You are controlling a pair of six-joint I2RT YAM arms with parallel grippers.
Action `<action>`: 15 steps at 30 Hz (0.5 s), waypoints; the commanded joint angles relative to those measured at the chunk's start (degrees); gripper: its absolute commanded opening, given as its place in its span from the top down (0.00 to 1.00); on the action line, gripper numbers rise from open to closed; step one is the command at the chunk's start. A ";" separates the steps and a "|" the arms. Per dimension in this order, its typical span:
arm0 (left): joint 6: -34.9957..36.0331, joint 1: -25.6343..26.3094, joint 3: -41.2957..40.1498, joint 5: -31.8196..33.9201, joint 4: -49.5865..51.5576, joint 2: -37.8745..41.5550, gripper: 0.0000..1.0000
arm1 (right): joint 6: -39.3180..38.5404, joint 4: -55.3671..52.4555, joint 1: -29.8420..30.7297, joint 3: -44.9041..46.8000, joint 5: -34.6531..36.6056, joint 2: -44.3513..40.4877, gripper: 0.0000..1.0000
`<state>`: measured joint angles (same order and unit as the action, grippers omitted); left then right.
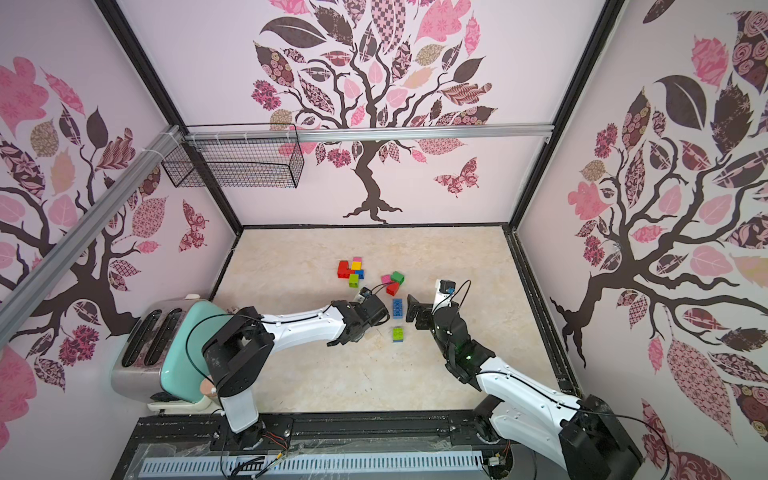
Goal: Assemble the number 4 with lego
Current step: Place the lego brick at the center of the board.
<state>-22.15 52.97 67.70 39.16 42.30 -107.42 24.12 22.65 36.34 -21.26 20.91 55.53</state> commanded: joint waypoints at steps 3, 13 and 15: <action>-2.41 2.12 -1.56 4.82 1.55 -2.34 0.97 | 0.21 -2.26 -0.35 -1.21 2.21 -1.59 0.01; -2.69 5.51 -1.16 0.64 0.44 -4.56 0.59 | -0.64 -8.02 -0.48 -3.45 5.78 -1.90 0.01; -2.81 5.97 -1.09 -0.53 0.15 -4.58 0.58 | -1.48 -8.80 -0.69 -3.70 5.88 -2.06 0.01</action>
<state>-24.21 58.35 67.48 40.64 43.20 -111.22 23.64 16.80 36.16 -22.04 24.69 54.65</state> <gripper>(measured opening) 0.417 0.994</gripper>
